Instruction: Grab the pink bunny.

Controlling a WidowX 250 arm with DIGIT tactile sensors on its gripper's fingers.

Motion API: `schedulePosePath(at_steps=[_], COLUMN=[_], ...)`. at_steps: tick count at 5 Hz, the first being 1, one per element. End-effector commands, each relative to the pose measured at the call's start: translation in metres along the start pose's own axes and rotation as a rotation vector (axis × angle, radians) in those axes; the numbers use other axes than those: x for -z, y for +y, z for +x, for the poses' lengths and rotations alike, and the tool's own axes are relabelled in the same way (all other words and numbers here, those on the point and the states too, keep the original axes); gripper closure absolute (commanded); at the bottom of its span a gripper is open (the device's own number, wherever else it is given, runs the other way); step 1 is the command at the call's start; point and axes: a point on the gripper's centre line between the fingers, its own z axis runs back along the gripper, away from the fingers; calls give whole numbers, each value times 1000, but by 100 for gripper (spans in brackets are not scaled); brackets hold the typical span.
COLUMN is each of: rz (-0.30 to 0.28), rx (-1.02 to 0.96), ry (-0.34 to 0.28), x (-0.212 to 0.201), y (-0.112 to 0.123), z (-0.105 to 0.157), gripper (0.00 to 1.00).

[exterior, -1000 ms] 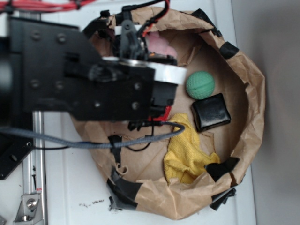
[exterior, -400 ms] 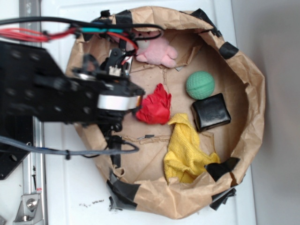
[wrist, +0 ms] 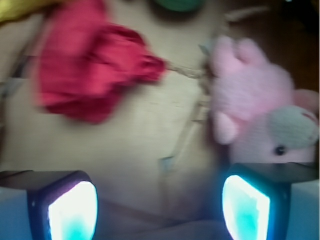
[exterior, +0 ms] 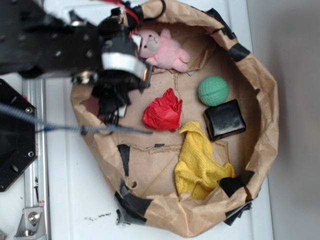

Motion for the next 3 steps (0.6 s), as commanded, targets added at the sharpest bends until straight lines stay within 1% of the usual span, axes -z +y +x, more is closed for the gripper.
schedulePosePath(at_steps=[1, 2, 3], rz=[22, 20, 50], rx=[-18, 9, 32], ry=[-46, -67, -56], x=[-18, -27, -18], y=[43, 37, 32], z=[10, 15, 15], gripper=[0, 0, 0])
